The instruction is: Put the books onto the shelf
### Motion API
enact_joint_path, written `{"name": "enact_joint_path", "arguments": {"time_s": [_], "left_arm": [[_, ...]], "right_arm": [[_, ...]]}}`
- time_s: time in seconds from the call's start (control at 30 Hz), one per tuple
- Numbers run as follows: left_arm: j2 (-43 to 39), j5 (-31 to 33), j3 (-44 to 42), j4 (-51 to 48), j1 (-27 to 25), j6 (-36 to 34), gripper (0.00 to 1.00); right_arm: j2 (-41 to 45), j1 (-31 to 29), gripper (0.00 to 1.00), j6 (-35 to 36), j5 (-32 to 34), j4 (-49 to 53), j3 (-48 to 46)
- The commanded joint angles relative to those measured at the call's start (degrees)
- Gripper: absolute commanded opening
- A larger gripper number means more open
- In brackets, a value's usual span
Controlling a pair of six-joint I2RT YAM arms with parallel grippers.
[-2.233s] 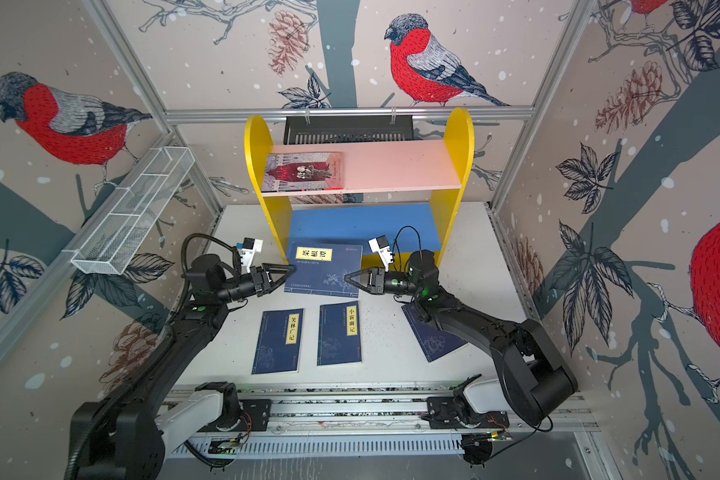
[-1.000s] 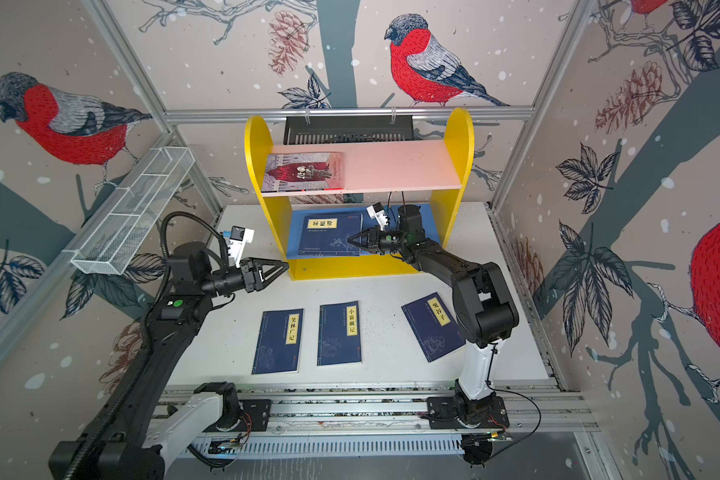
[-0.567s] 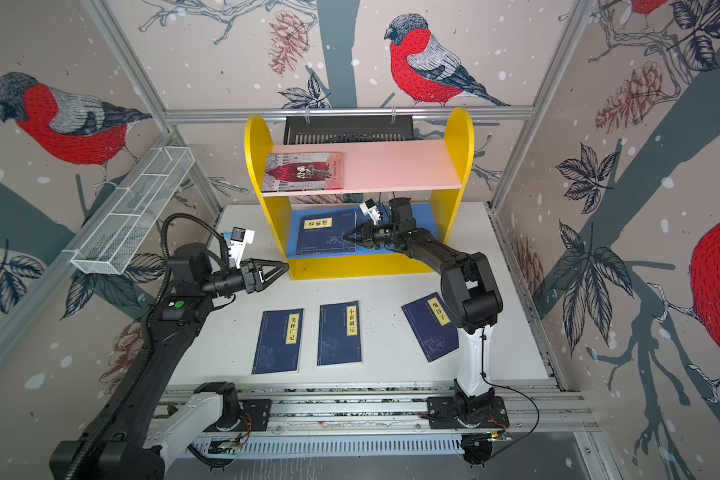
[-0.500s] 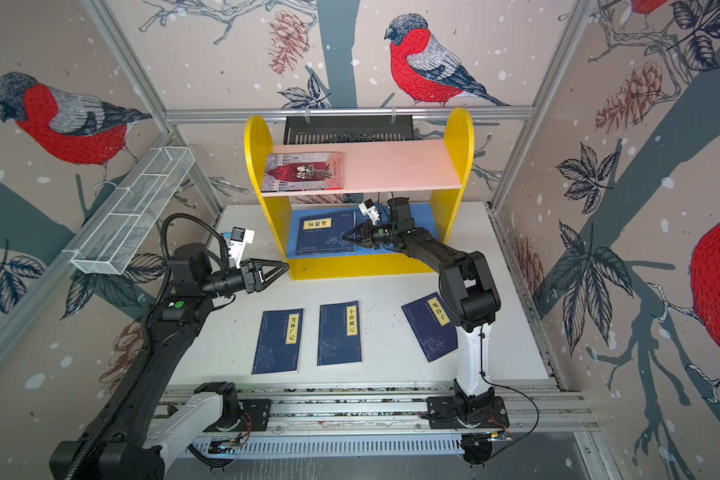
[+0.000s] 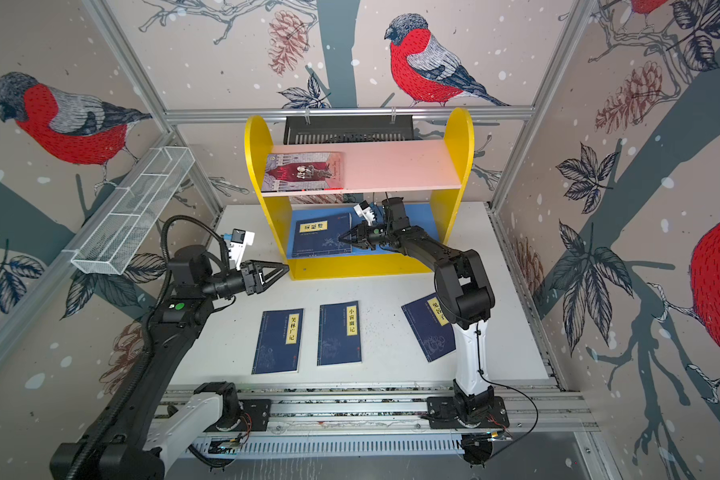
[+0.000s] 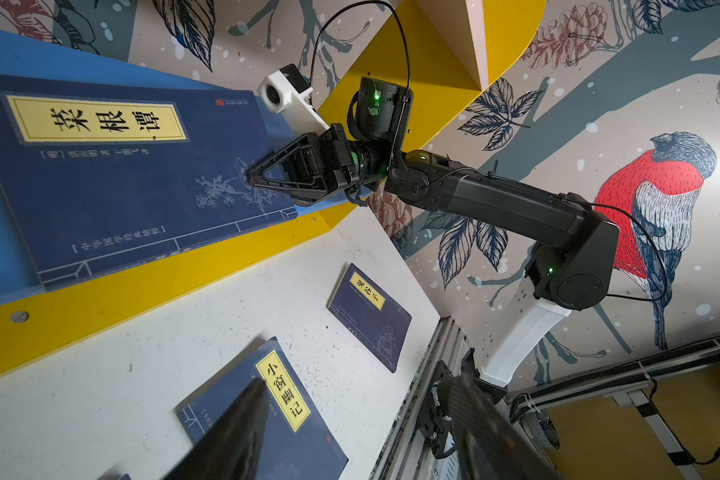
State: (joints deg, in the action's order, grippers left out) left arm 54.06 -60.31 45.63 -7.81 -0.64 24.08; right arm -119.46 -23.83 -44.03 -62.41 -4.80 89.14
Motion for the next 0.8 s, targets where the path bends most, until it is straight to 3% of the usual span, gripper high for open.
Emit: {"name": "enact_joint_path", "arguments": {"time_s": [0.0,0.2,0.27,0.4,0.63,0.77], "left_arm": [[-0.5,-0.9,-0.3,2.3,0.2,-0.2,0.70],[-0.9,-0.9,-0.5,2.3,0.2,-0.2,0.70],[-0.9,-0.9,-0.5,2.4,0.2,-0.2,0.70],[-1.0,-0.9,-0.7,2.5,0.1,0.0,0.70],[-1.2,-1.0,-1.0,2.8,0.2,0.5,0.70],[-1.2,-1.0,-1.1,2.8,0.2,0.5,0.71]], "right_arm": [[0.0,-0.5,0.03,-1.1,1.0,-2.1,0.5],[-1.2,-0.7,0.11,0.2,2.0,1.5,2.7],[-1.1,-0.7,0.19,0.7,2.9,2.7,2.8],[-0.9,-0.8,0.22,1.5,4.3,4.2,2.9],[-1.2,-0.9,0.42,5.3,6.5,10.3,5.7],[-0.9,-0.7,0.48,5.6,7.7,11.5,6.2]]}}
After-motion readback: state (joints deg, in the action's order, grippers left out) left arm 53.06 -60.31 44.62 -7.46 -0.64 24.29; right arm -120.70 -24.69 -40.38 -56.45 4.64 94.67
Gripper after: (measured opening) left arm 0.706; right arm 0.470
